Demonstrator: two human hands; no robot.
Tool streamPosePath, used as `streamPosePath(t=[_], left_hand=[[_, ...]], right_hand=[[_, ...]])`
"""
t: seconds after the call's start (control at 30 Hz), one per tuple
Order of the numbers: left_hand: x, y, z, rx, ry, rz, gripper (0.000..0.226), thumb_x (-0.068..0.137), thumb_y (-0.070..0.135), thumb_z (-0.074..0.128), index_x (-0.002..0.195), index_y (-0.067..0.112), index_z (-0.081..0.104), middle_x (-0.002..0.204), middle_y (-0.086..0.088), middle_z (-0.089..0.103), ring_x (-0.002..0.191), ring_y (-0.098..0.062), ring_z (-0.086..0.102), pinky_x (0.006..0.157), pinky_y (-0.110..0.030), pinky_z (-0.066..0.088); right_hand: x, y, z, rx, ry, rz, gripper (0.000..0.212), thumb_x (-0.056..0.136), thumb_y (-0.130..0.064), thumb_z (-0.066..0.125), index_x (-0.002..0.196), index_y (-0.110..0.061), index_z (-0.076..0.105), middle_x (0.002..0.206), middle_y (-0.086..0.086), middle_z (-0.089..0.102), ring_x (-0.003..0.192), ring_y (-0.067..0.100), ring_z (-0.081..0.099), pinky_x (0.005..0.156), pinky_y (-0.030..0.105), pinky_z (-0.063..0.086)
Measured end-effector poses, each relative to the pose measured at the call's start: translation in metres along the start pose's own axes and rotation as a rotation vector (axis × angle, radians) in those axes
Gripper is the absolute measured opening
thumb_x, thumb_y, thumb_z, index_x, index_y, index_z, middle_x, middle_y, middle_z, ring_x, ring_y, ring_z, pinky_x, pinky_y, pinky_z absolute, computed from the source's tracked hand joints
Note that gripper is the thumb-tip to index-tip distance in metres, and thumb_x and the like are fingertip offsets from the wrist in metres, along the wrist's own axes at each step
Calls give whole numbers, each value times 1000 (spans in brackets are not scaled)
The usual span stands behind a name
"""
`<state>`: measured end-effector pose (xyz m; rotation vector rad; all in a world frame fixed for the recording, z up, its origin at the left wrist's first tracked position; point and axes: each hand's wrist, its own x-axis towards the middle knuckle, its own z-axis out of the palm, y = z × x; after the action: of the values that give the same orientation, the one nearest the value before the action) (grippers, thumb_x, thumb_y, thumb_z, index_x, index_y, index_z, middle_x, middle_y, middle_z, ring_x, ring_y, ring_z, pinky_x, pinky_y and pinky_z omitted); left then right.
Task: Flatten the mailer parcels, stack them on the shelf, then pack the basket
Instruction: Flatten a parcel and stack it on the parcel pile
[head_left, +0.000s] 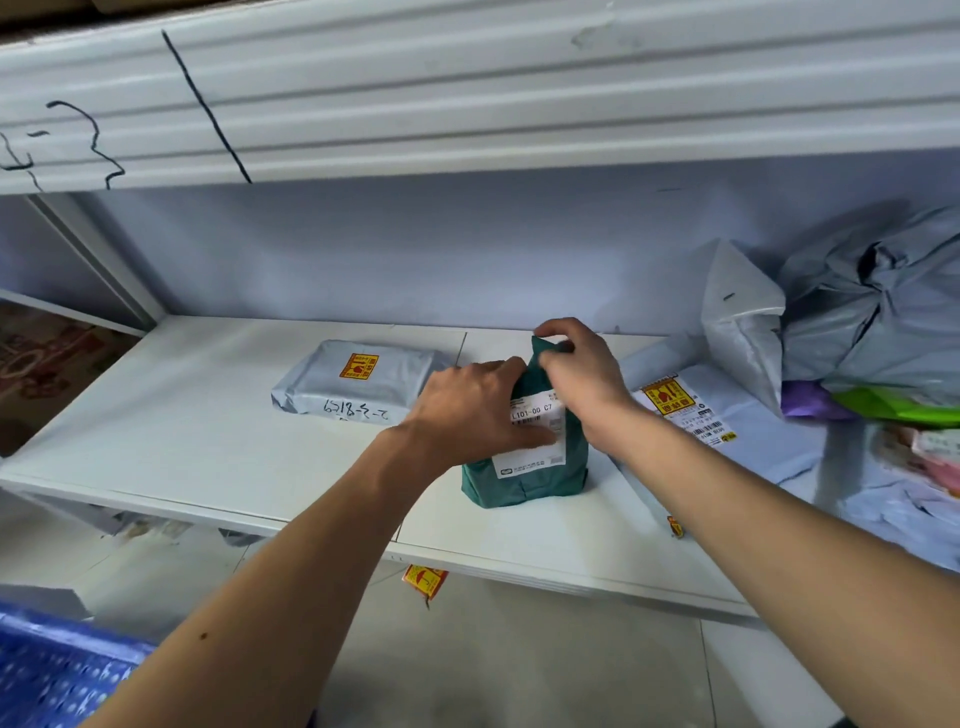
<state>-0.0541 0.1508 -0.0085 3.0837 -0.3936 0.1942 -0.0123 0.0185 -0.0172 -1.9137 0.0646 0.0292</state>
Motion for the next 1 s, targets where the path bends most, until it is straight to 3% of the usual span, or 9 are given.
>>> streamPosePath(t=[0.1,0.17,0.23,0.37,0.5,0.63,0.73,0.83,1.0], left_hand=[[3,1,-3,-35,1,-31,62,72,75,59,106,23,53,101,1,68,93,-26,62,72,-33,40],[4,0,-3,-55,13,-48,64,71,72,63,110,22,55,105,-3,69,99,-28,63,78,-35,42],[4,0,-2,-79,24,-63,66,69,73,64,110,22,57,103,-2,70,99,-28,63,81,-35,44],[3,-3,-2,-192,-1,-125,60,67,74,66,106,28,57,90,4,63,92,-21,56,74,-31,38],[7,-8,-3,-170,-40,-107,51,70,73,63,90,28,50,79,7,59,79,-20,56,69,-29,37],[7,-10,-3,-198,-5,-66,55,72,71,63,109,31,54,96,12,64,86,-14,59,73,-28,37],[7,-13,-3,-226,-28,-74,60,73,69,63,120,34,50,96,15,60,85,-12,56,76,-28,40],[3,-22,-8,-307,-42,-139,52,74,66,66,114,35,53,92,12,63,84,-17,60,73,-30,46],[-21,-39,6,-845,26,-260,50,73,58,73,107,26,57,92,4,67,86,-17,65,73,-38,56]], right_hand=[[0,6,-5,-569,182,-750,36,80,-17,41,99,-18,71,113,4,61,102,26,57,94,38,45],[0,8,-8,-655,-8,-955,40,82,-18,39,107,-15,70,115,4,64,103,25,58,98,38,44],[-5,9,-12,-654,-161,-808,42,88,-27,37,114,-16,67,110,3,69,100,26,62,91,35,48],[-4,20,-24,-523,-224,-607,45,93,-55,47,107,-17,66,102,-1,70,95,20,62,81,31,46],[-7,24,-36,-323,-321,-375,55,75,-68,58,109,-25,58,95,-8,66,86,10,60,69,23,43],[-10,45,-38,-162,-433,-160,64,66,-65,74,115,-32,50,105,-13,65,100,5,62,82,25,51],[-9,50,-35,-48,-444,-137,67,61,-68,77,114,-36,53,108,-13,68,104,6,63,93,37,53],[-12,39,-25,-3,-421,-179,57,69,-59,75,116,-32,56,107,-14,68,101,2,63,90,31,53],[-15,12,-2,-27,-345,-340,63,78,-54,71,133,-33,51,118,-14,65,107,4,59,90,22,48]])
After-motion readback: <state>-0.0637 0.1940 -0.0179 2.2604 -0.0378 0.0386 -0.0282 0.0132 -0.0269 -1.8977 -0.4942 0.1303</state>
